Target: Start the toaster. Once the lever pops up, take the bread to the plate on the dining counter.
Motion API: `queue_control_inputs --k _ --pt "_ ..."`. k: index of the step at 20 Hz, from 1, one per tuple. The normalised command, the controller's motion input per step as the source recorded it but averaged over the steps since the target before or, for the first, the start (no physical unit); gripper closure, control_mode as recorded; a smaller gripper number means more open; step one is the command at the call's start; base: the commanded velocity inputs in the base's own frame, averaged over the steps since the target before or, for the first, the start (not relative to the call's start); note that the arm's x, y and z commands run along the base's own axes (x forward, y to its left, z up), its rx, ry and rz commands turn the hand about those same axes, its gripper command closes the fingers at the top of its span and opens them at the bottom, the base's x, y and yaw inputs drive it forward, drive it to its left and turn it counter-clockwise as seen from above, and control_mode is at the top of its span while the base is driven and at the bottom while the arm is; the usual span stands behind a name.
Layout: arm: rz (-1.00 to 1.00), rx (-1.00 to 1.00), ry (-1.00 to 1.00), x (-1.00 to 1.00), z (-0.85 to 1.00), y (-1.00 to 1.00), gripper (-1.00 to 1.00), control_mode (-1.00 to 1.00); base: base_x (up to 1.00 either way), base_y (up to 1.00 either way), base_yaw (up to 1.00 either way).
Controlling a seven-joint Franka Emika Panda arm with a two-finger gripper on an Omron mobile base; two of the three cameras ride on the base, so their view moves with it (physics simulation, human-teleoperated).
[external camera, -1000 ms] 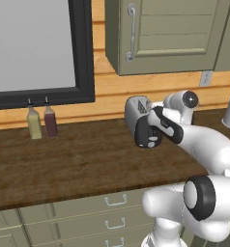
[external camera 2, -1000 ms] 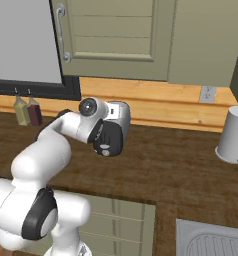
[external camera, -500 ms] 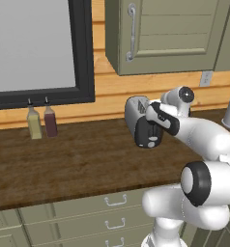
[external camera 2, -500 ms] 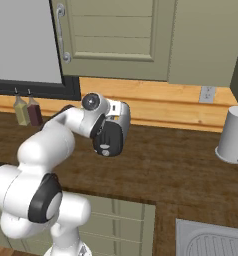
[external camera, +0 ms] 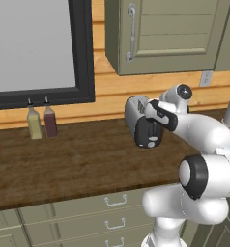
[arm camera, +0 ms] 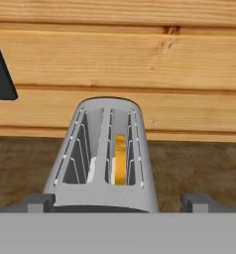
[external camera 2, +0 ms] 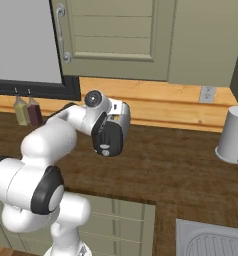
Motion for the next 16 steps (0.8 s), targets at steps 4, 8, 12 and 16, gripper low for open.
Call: queue_control_inputs --k 4,8,12,16 --pt "0.00 0.02 0.00 0.21 0.00 -0.02 -1.00 -1.00 0.00 0.00 0.00" --pt "0.00 0.00 0.00 0.21 0.00 -0.01 -1.00 -1.00 0.00 0.00 0.00" --pt "0.00 0.00 0.00 0.09 0.00 0.00 -1.00 -1.00 0.00 0.00 0.00" --pt "0.00 0.02 0.02 0.04 -0.05 -0.06 -1.00 -1.00 0.00 0.00 0.00"
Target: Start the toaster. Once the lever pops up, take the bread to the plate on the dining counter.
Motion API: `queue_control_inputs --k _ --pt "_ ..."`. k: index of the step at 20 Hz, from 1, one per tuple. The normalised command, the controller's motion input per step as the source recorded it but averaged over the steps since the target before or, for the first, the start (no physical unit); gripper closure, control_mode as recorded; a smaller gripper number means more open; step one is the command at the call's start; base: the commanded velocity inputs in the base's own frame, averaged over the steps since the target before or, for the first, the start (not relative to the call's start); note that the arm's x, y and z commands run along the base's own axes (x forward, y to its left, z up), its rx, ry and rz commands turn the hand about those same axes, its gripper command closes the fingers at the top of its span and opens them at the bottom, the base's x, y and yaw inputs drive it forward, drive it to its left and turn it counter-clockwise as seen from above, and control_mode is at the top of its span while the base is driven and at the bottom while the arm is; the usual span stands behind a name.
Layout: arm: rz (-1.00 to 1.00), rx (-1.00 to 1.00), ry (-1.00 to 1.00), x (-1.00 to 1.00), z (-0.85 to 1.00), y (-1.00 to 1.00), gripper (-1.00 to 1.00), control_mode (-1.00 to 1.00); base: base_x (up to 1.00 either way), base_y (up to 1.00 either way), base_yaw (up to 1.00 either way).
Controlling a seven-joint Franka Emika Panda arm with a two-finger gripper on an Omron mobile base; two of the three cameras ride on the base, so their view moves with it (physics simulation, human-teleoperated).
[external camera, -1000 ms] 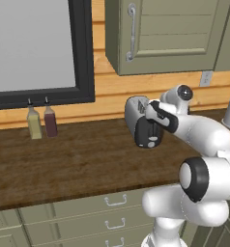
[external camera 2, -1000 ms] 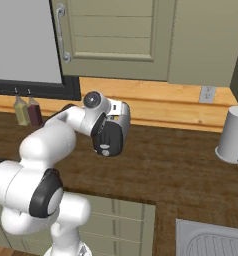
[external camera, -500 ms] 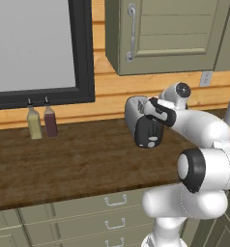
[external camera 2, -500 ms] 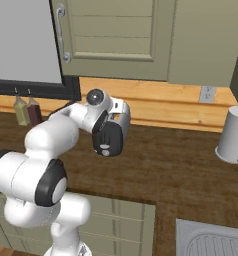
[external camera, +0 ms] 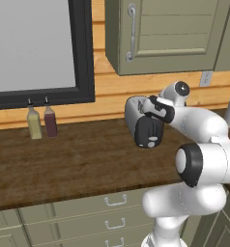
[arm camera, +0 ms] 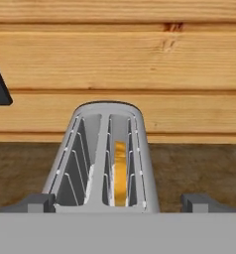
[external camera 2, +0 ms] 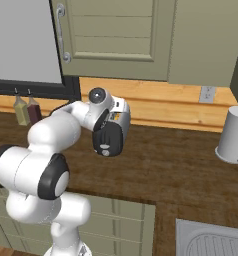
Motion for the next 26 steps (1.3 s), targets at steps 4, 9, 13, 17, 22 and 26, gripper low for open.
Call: queue_control_inputs --k 4,9,13,17,22,26 --pt "0.00 0.02 0.02 0.04 -0.06 -0.04 -1.00 -1.00 0.00 0.00 0.00" --pt "0.00 0.01 0.00 0.04 -0.05 0.00 -1.00 -1.00 0.00 0.00 0.00" --pt "0.00 0.00 0.00 0.00 -0.03 0.00 -1.00 -1.00 0.00 0.00 0.00" --pt "0.00 0.00 0.00 0.08 -0.08 0.00 -1.00 -1.00 0.00 0.00 0.00" --pt "0.00 0.00 0.01 0.10 -0.10 0.00 -1.00 -1.00 0.00 0.00 0.00" --pt "0.00 0.00 0.01 0.07 -0.07 0.00 -1.00 -1.00 0.00 0.00 0.00"
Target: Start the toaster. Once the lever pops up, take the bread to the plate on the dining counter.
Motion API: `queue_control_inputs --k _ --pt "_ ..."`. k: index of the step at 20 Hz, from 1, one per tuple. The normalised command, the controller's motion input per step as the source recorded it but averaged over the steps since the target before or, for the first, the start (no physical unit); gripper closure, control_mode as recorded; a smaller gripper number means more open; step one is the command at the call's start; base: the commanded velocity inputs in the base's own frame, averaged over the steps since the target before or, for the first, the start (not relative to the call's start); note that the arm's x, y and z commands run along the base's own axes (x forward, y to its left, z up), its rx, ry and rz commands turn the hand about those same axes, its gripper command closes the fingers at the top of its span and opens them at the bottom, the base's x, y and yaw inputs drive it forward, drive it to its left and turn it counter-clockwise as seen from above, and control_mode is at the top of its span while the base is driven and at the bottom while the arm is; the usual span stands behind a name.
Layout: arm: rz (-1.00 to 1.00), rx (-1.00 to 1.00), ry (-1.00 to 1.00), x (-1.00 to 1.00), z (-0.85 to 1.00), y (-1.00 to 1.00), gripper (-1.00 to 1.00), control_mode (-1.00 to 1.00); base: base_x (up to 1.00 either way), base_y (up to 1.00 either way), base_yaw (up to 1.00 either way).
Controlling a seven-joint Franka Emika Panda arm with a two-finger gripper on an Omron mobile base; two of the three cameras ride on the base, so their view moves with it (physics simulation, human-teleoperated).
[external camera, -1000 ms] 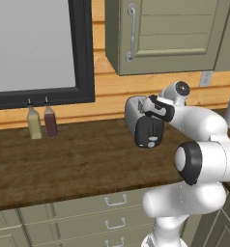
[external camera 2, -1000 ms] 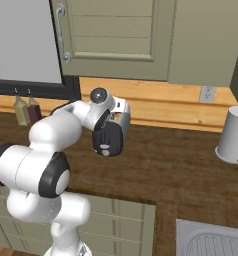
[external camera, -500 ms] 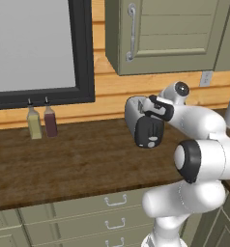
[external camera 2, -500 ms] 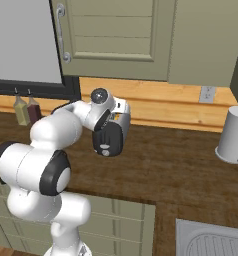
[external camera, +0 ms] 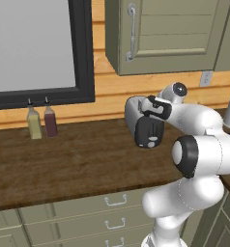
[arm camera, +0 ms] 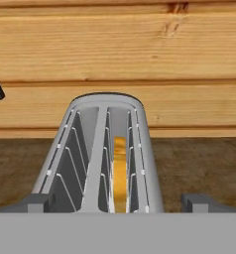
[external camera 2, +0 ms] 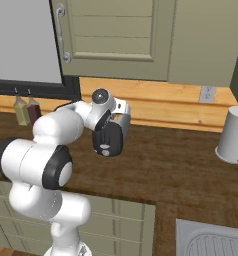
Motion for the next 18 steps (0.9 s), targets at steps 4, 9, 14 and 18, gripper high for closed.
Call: queue_control_inputs --k 4,9,14,18 --pt "0.00 0.00 0.00 0.01 -0.02 0.00 -1.00 -1.00 0.00 0.00 0.00" --pt "0.00 0.00 0.00 0.00 0.00 0.00 -1.00 -1.00 0.00 0.00 0.00" --pt "0.00 0.00 0.00 0.00 0.00 0.00 -1.00 -1.00 0.00 0.00 0.00" --pt "0.00 0.00 0.00 0.00 0.00 0.00 -1.00 -1.00 0.00 0.00 0.00"
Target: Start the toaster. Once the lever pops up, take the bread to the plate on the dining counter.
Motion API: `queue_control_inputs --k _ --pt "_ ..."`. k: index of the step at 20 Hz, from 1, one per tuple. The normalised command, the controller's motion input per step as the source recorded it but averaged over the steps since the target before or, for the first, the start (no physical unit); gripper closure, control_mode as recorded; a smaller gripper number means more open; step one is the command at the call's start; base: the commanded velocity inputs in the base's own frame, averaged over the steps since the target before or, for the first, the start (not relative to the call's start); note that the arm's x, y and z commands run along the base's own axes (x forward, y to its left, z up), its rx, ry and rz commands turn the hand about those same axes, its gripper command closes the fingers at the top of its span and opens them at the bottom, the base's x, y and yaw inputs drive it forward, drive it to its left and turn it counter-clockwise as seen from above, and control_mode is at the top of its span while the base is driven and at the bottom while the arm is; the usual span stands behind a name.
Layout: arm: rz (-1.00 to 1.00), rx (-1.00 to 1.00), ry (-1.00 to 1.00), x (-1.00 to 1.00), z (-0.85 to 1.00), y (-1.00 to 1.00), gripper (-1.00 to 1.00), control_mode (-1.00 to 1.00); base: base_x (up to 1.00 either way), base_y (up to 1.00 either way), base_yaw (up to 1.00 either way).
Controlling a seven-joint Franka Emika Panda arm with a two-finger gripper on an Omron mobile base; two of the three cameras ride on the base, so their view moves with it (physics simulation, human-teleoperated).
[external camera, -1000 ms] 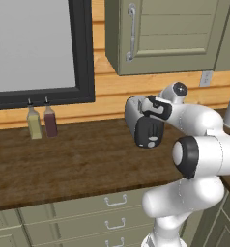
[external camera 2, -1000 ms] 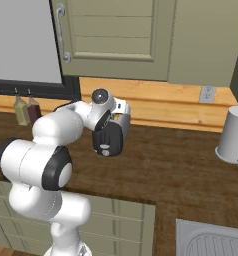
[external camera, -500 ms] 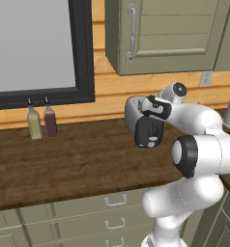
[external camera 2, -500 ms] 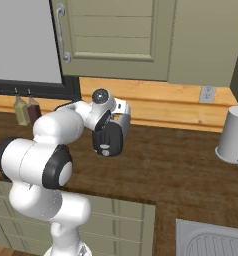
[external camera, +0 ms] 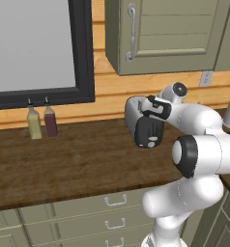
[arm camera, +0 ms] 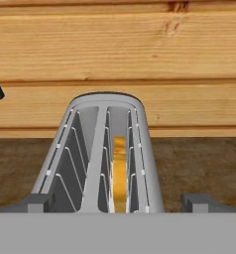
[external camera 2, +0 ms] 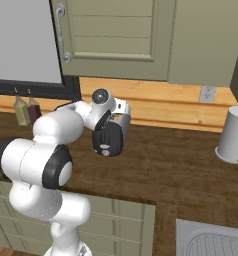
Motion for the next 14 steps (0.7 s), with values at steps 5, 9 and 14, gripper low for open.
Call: queue_control_inputs --k 5,9,14 --pt "0.00 0.00 0.00 0.00 0.00 0.00 -1.00 -1.00 0.00 0.00 0.00" --pt "0.00 0.00 0.00 0.00 0.00 0.00 -1.00 -1.00 0.00 0.00 0.00" --pt "0.00 0.00 0.00 0.00 0.00 0.00 -1.00 -1.00 0.00 0.00 0.00"
